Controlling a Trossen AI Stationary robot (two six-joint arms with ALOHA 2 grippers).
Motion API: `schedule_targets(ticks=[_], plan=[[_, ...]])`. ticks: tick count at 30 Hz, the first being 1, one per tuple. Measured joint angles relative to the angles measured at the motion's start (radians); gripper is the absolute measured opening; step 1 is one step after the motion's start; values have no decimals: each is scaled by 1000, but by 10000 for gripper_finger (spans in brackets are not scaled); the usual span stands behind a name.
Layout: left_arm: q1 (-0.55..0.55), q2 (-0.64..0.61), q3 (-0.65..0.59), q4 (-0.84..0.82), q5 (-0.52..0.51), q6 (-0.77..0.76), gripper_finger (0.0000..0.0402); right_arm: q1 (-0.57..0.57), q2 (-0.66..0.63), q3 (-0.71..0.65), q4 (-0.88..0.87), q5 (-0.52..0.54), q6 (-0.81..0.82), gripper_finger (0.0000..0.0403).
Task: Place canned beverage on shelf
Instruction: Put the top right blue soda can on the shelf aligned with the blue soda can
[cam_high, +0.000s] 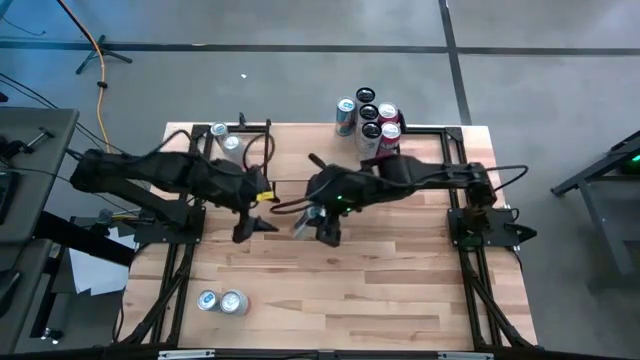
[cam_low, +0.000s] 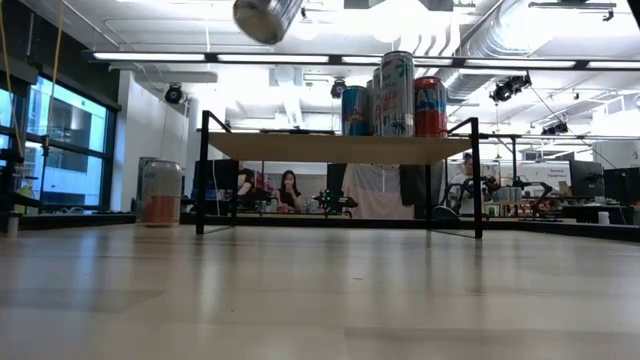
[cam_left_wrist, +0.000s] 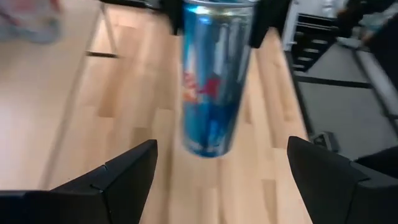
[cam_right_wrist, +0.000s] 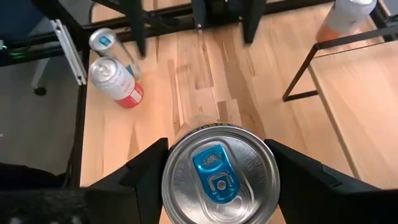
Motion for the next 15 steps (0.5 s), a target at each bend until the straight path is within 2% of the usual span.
schedule_targets(ticks=[3, 10, 13, 15], plan=[[-9, -21, -100, 141, 25, -43, 321, 4, 12, 1, 23, 20, 16, 225], [-33, -46, -279, 517, 10, -140, 321, 11, 13, 2, 84, 16, -30, 225], [-51, -40, -324, 602, -13, -135, 321, 12, 13, 2, 78, 10, -61, 225], [-62, -36, -337, 597, -52, -119, 321, 13, 14, 2, 82, 6, -79, 225]])
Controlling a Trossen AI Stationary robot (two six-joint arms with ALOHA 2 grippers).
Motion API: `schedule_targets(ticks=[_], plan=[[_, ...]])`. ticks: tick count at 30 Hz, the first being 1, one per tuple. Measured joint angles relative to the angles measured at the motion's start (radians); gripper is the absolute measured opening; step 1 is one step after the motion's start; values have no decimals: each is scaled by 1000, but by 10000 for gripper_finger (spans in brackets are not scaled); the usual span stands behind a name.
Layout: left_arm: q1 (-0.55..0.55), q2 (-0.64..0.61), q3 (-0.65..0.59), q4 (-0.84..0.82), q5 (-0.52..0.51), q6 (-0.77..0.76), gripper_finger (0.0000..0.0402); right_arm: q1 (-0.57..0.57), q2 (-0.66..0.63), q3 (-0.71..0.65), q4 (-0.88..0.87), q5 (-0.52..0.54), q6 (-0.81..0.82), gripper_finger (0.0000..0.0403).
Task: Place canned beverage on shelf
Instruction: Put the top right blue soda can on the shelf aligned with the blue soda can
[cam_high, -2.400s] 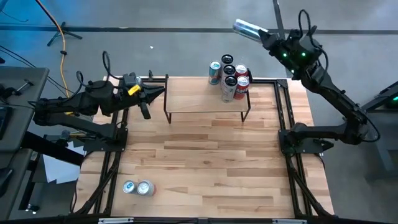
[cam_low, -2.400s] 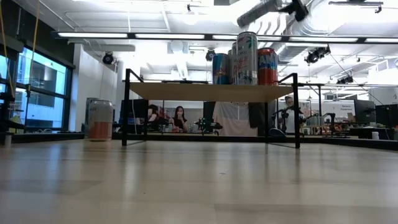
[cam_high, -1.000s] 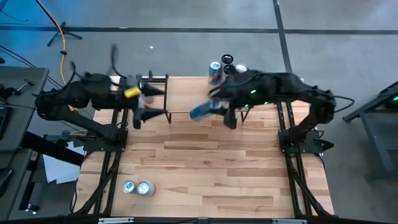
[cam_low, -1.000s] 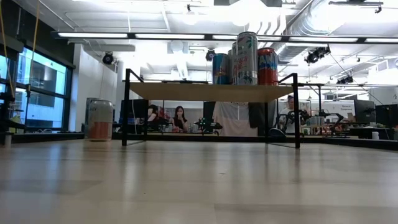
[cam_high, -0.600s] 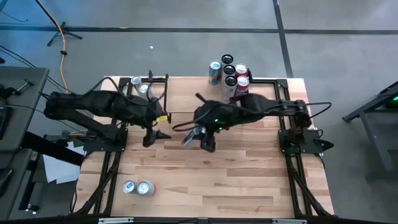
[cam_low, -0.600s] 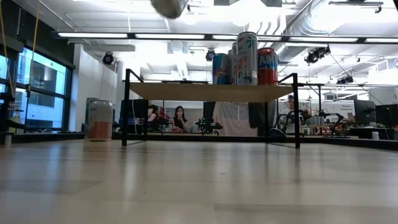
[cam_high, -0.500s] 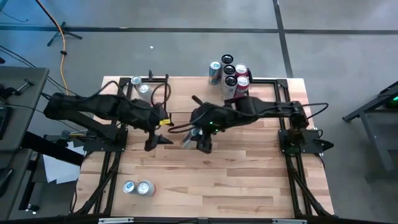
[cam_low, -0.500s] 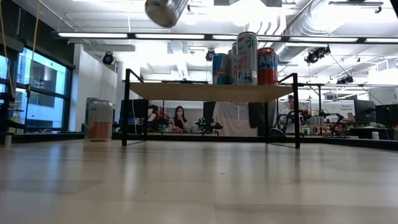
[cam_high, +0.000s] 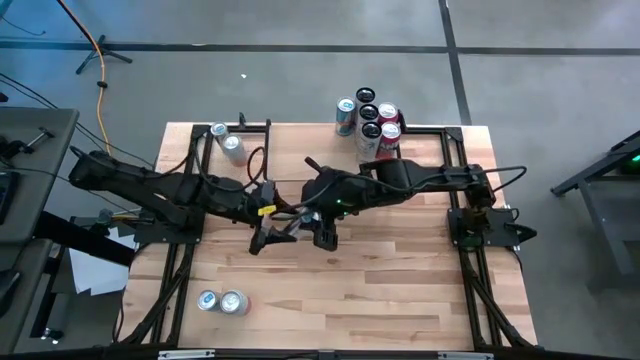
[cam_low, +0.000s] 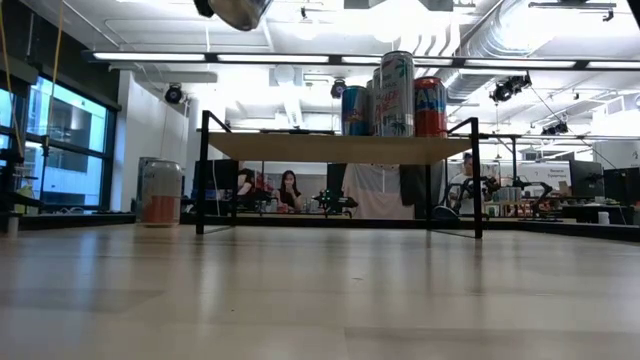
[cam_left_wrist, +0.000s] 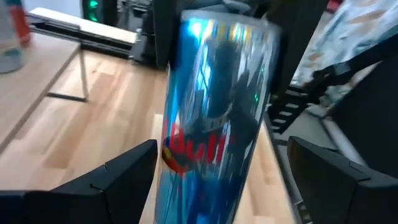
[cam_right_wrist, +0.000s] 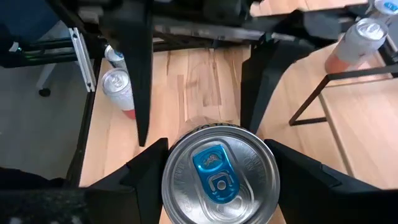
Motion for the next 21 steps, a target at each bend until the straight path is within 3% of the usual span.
schedule_targets(ticks=[5, 15, 21], plan=[[-11, -1, -30, 39, -110, 30, 321, -3, 0, 0, 13, 0, -31, 225], [-11, 9, -54, 97, -117, 38, 319, -5, 0, 0, 46, -28, -58, 225], [-10, 12, -54, 95, -101, 54, 268, -5, 0, 0, 48, -15, -62, 225]])
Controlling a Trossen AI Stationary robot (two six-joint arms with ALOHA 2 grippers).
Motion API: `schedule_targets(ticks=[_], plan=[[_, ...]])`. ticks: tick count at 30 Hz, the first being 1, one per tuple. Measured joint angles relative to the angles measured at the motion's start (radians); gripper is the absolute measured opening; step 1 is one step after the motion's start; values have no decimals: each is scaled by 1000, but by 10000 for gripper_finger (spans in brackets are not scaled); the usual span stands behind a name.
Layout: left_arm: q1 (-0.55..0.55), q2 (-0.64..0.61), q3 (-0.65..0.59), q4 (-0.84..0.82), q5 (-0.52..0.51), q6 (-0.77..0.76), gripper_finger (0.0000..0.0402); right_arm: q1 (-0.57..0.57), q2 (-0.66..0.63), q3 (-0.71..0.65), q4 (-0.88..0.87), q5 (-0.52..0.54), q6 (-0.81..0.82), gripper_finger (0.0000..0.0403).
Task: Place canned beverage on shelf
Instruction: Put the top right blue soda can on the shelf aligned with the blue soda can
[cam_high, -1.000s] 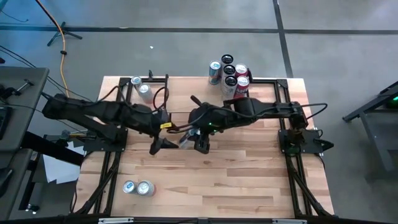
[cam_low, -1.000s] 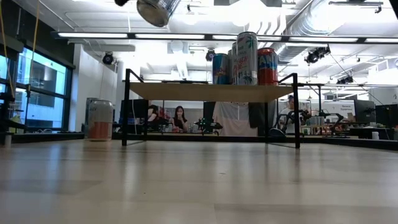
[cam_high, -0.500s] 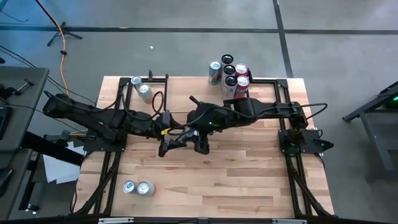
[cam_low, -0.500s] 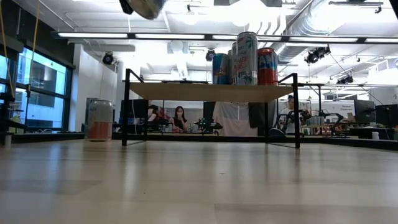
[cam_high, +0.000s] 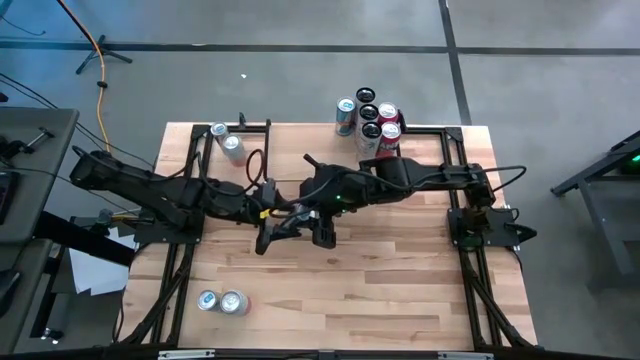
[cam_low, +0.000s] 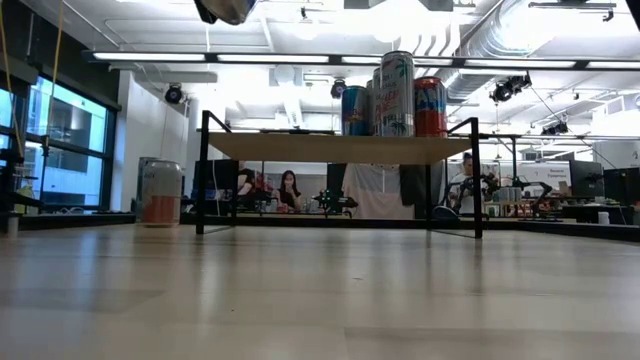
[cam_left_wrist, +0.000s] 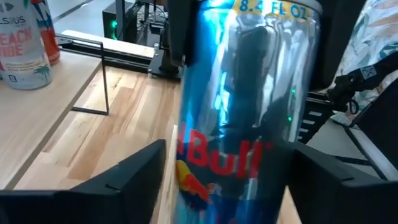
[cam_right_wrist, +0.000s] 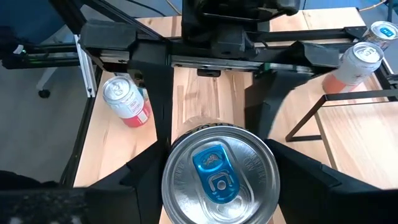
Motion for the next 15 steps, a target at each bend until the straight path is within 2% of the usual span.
schedule_targets(ticks=[8, 15], plan=[[-1, 20, 1, 3, 30, -1, 151, 3, 0, -2, 3, 7, 0, 230], [0, 16, 1, -1, 15, 23, 150, 1, 0, -2, 10, 17, -44, 234]])
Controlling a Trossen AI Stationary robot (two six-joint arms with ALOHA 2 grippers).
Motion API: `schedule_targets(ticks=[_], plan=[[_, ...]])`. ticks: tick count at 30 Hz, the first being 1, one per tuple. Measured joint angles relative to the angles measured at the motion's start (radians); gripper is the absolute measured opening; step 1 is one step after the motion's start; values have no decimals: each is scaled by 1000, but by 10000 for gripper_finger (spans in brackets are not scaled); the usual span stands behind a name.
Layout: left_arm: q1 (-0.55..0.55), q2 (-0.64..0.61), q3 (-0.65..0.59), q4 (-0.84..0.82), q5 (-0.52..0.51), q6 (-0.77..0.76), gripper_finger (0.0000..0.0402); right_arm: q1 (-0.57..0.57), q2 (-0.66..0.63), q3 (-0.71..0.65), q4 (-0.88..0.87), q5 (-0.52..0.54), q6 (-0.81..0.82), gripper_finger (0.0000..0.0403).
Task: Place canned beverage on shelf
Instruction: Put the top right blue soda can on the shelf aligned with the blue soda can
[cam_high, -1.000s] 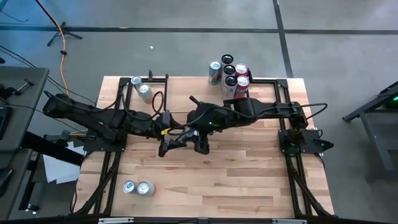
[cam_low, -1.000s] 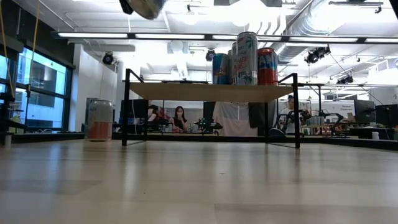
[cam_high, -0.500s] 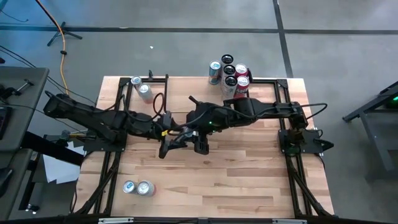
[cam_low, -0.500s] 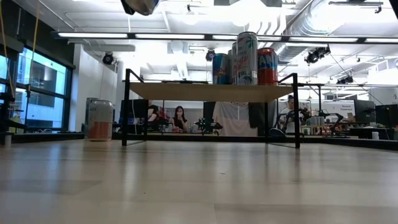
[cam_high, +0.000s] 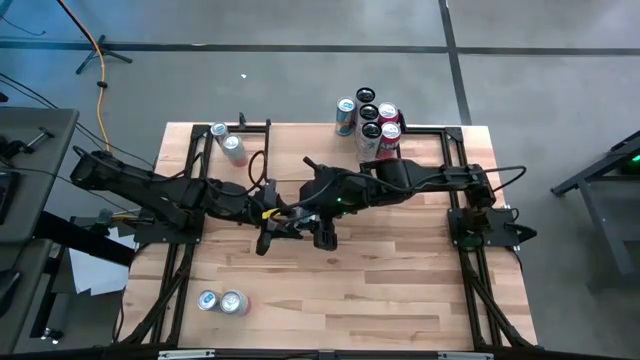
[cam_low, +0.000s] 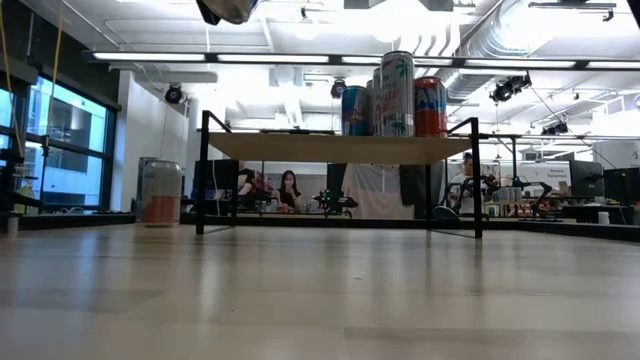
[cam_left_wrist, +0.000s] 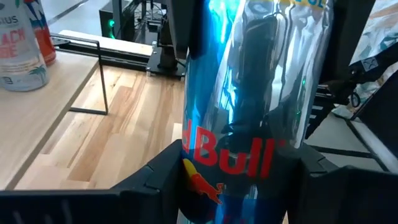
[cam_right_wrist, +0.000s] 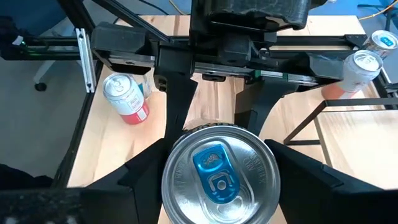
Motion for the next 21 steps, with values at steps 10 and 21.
schedule_targets(ticks=[10, 21], plan=[[14, 0, 0, -2, 7, 5, 150, -1, 0, 0, -2, 4, 8, 241], [35, 4, -2, -55, 3, 1, 150, -1, -5, 3, -3, 16, -32, 348]])
